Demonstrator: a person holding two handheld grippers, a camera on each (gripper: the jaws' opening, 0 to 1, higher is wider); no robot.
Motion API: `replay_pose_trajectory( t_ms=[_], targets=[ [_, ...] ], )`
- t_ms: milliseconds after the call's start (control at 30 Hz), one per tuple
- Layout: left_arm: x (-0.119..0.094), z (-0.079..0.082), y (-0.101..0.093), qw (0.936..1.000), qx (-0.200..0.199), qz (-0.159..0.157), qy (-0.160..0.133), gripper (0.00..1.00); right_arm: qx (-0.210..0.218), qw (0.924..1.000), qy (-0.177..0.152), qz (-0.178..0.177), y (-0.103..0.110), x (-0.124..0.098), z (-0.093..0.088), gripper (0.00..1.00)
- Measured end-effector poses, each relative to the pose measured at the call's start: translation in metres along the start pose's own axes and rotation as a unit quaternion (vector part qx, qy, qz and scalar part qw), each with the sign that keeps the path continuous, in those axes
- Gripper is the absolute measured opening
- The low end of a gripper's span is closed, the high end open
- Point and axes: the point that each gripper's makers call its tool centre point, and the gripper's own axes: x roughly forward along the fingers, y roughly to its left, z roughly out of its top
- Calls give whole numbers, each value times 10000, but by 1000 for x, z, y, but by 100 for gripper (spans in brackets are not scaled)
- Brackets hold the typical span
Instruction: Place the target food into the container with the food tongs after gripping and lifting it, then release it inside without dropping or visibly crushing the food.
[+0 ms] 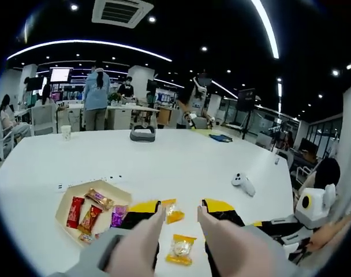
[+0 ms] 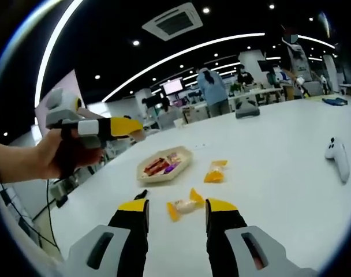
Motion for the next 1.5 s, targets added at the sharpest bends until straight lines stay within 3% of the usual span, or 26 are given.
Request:
replay_pose_trajectory(
  t_ms=[233,600,733,1033,1267,1500],
  targets=[
    [8,-21,-9,9994,226,-62,262,28,77,9999,-42,-147,-13,-8,-3,39],
    [18,-29,-16,9979,402,-228,445,28,178,9993,0,-322,-23,-15,-12,39],
    [18,-39,-20,9971,467,-270,536,28,293,9985,-22,-472,-36,-20,-13,39],
    [23,-67,-29,9953,404,-402,789,28,326,9982,118,-496,-36,-23,-23,38],
    [39,-76,-36,9917,659,-535,963,27,358,9977,139,-565,-41,-27,-26,38],
    [44,-85,-29,9902,701,-503,1094,27,396,9965,93,-733,-53,-35,-26,37]
  ],
)
